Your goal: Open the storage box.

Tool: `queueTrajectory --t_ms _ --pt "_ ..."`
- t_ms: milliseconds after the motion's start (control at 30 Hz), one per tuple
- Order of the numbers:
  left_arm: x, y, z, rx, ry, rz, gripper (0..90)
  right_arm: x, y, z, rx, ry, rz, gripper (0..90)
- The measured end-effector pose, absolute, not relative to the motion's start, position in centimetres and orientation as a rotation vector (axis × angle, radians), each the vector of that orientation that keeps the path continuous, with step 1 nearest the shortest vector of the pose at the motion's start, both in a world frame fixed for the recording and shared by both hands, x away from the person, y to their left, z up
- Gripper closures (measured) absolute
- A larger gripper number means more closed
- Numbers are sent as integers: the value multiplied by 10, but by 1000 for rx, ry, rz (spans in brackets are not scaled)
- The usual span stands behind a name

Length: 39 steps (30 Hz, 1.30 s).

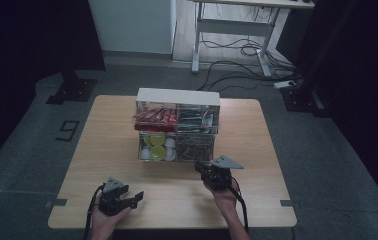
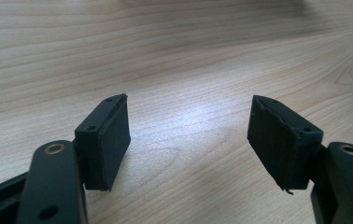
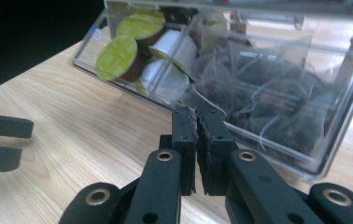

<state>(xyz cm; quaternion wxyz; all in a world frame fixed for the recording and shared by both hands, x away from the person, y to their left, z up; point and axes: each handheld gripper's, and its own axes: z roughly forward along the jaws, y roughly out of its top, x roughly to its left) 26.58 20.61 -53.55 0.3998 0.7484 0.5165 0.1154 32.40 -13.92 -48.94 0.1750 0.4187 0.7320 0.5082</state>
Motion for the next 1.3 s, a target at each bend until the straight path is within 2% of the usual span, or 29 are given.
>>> queueTrajectory --t_ms 733,1300 --pt "267 202 -539 1917 1298 280 297 339 -145 -520 1288 2092 1352 852" --pt "267 203 -538 1915 1297 285 297 338 -150 -519 1292 2074 1342 851"
